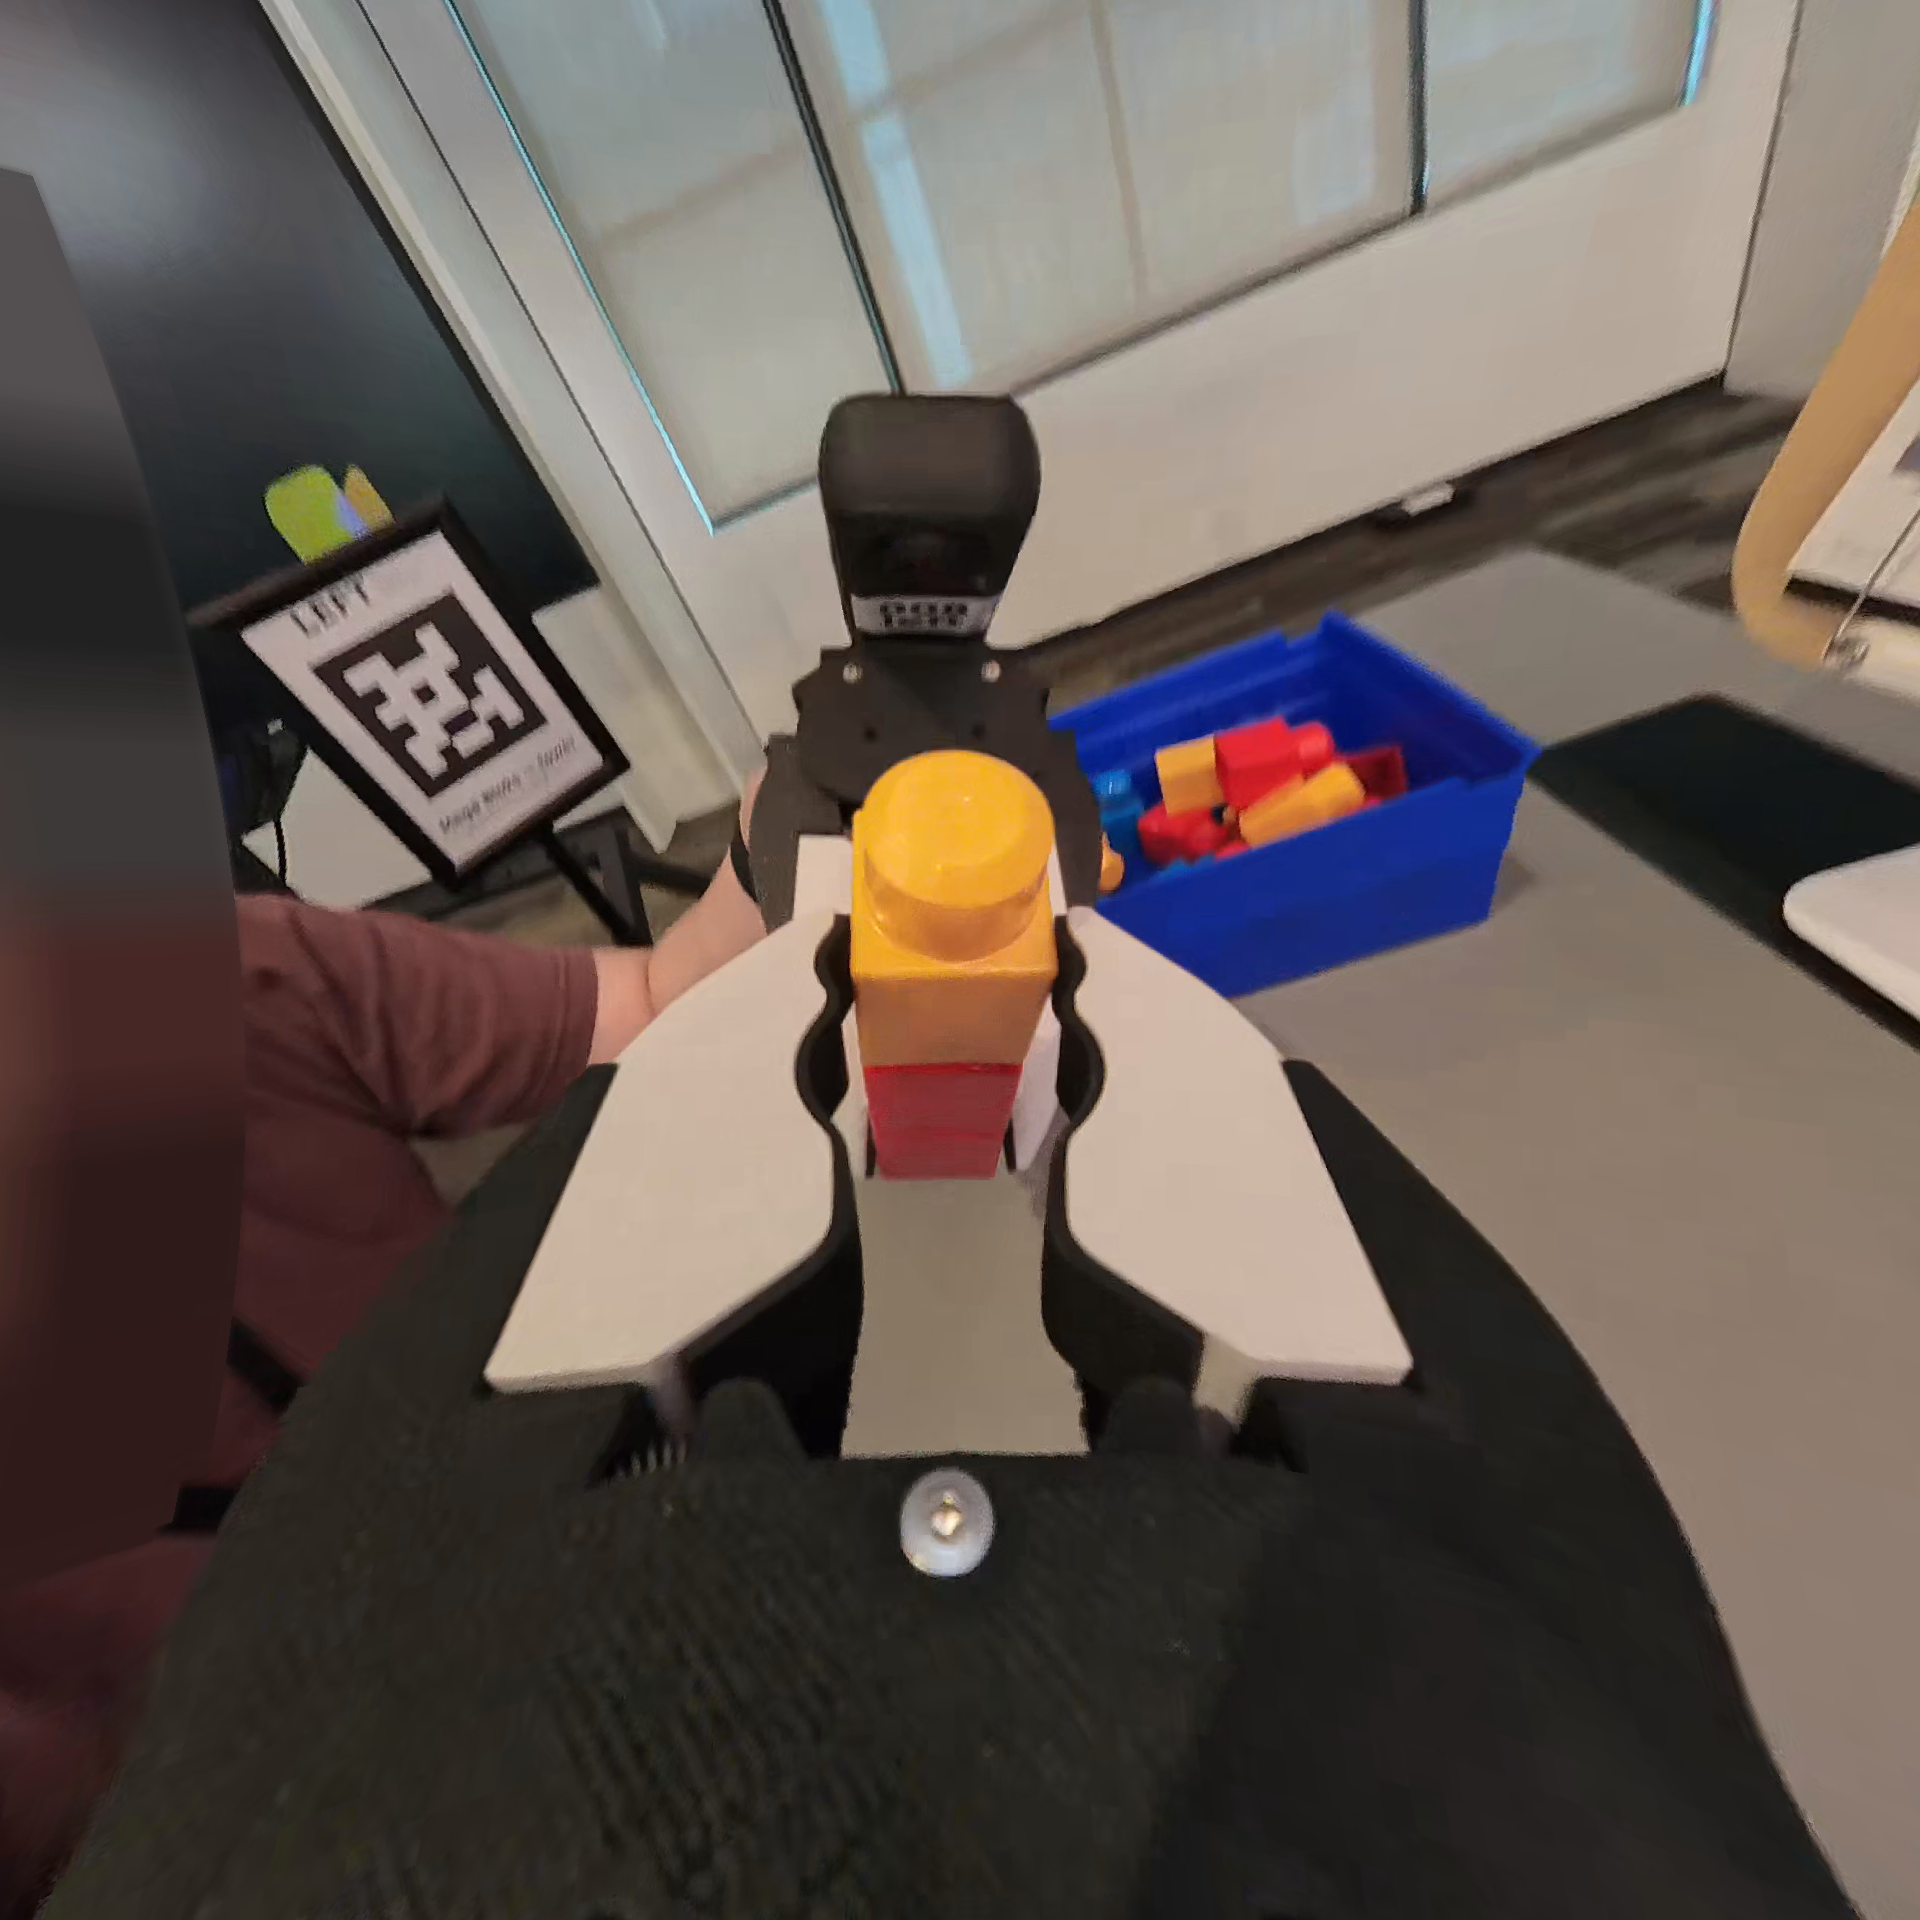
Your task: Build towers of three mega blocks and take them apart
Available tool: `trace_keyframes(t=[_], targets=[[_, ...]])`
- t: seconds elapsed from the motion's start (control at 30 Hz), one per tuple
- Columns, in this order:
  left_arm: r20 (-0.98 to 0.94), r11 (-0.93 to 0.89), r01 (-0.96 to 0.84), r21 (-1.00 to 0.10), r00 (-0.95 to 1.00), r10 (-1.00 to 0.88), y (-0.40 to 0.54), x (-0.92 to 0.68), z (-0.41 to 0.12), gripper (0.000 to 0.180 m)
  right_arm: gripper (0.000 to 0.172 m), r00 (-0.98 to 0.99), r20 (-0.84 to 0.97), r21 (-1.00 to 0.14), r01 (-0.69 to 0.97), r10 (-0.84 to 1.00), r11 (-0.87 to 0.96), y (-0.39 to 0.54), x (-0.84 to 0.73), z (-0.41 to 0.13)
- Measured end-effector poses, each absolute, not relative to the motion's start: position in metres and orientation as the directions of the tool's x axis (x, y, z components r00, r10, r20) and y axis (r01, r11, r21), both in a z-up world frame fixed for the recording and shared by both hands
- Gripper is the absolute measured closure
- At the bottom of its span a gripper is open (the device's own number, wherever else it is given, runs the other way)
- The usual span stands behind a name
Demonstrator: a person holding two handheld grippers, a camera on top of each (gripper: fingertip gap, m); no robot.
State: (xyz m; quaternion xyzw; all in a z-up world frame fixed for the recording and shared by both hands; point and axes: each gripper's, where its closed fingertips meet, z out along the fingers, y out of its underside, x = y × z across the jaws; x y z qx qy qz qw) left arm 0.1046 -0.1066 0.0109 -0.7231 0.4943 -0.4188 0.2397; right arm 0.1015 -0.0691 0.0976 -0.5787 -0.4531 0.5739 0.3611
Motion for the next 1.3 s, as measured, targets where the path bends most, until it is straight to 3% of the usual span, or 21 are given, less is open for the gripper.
trace_keyframes(t=[0.1,0.17,0.57,0.77,1.0,1.13,1.3], targets=[[0.363,-0.401,-0.485,-0.777,0.175,-0.915,-0.103,0.102,0.017,0.145,0.129,-0.054,-0.346,-0.938,0.035,0.937,-0.345,-0.065,0.092,0.103],[0.372,-0.408,-0.468,-0.784,0.173,-0.912,-0.102,0.102,0.020,0.145,0.135,-0.066,-0.360,-0.932,-0.006,0.931,-0.361,-0.066,0.090,0.107],[0.383,-0.400,-0.609,-0.685,0.166,-0.909,-0.114,0.098,-0.002,0.145,0.134,-0.082,-0.355,-0.908,0.270,0.931,-0.322,-0.079,0.095,0.072],[0.375,-0.393,-0.636,-0.664,0.171,-0.911,-0.118,0.098,-0.007,0.146,0.134,-0.089,-0.355,-0.896,0.315,0.931,-0.312,-0.084,0.098,0.067],[0.399,-0.445,-0.487,-0.752,0.201,-0.895,-0.105,0.100,0.020,0.145,0.132,-0.067,-0.326,-0.943,-0.047,0.943,-0.330,-0.064,0.085,0.108],[0.404,-0.450,-0.471,-0.758,0.203,-0.892,-0.106,0.101,0.024,0.145,0.134,-0.064,-0.336,-0.934,-0.109,0.940,-0.341,-0.065,0.081,0.114],[0.366,-0.427,-0.537,-0.728,0.224,-0.904,-0.108,0.098,0.014,0.145,0.135,-0.090,-0.337,-0.941,0.016,0.937,-0.337,-0.071,0.082,0.101]])
